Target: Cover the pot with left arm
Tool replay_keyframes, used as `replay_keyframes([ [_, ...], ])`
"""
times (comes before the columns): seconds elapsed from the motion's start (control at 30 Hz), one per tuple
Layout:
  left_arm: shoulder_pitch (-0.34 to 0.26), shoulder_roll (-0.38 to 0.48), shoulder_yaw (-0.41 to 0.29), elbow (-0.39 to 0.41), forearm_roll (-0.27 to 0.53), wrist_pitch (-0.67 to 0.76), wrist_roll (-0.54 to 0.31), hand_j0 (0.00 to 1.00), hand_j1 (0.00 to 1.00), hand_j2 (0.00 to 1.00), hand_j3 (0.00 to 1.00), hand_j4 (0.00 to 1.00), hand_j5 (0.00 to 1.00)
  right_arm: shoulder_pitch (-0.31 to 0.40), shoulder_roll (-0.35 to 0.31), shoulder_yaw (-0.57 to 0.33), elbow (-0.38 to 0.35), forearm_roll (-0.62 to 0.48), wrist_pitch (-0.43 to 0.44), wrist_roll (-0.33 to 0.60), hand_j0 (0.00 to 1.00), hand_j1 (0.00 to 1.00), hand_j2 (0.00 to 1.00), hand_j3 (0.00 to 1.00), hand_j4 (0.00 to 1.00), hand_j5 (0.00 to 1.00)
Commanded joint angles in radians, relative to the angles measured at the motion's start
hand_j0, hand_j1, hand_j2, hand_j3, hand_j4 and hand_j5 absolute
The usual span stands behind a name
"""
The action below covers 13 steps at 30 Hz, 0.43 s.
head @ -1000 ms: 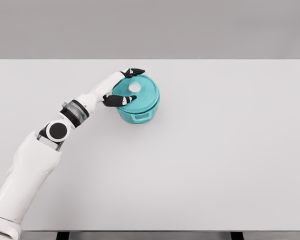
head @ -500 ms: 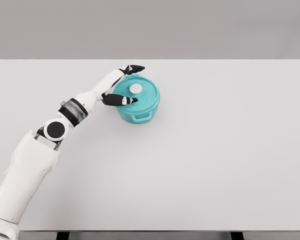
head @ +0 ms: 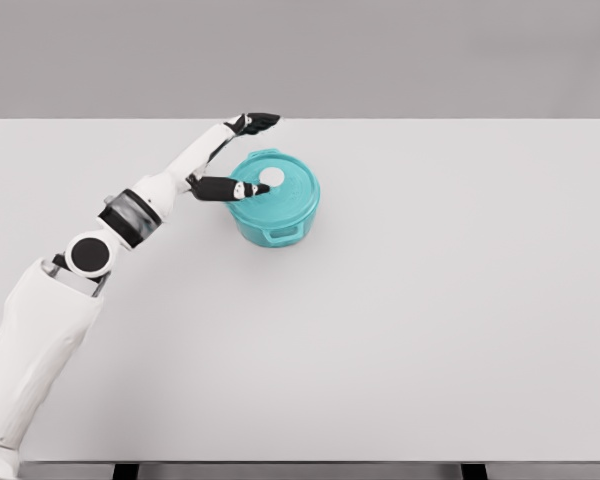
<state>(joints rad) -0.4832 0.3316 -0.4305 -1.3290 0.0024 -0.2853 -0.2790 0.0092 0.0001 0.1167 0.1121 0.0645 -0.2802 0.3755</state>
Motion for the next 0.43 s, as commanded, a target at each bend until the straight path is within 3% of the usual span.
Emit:
replay_keyframes([
  [0.0,0.000,0.058,-0.001,-0.044,0.076,0.000,-0.005,0.88,0.88,0.88,0.88,0.88,0.88,0.000,0.000,0.000,0.000,0.001,0.000,0.000,1.00,1.00,1.00,1.00,1.00,1.00],
  [0.07,0.009,0.170,-0.004,-0.091,0.168,-0.002,-0.006,1.00,1.00,1.00,1.00,1.00,1.00,0.000,0.000,0.000,0.000,0.000,0.001,0.000,1.00,1.00,1.00,1.00,1.00,1.00],
  [0.17,0.071,0.440,-0.001,-0.141,0.384,-0.003,-0.083,1.00,1.00,1.00,1.00,1.00,1.00,0.000,0.000,0.000,0.000,0.001,0.000,0.000,1.00,1.00,1.00,1.00,1.00,1.00],
  [0.2,0.089,0.518,-0.001,-0.142,0.410,-0.029,-0.115,1.00,1.00,1.00,1.00,1.00,1.00,0.000,0.000,0.000,0.000,0.001,0.000,0.000,1.00,1.00,1.00,1.00,1.00,1.00],
  [0.27,0.135,0.558,0.001,-0.131,0.412,-0.123,-0.138,1.00,1.00,1.00,1.00,1.00,1.00,0.000,0.000,0.000,0.000,0.000,0.000,0.000,1.00,1.00,1.00,1.00,1.00,1.00],
  [0.4,0.144,0.580,0.001,-0.102,0.407,-0.149,-0.146,1.00,1.00,1.00,1.00,1.00,1.00,0.000,0.000,0.000,0.000,0.000,0.000,0.000,1.00,1.00,1.00,1.00,1.00,1.00],
])
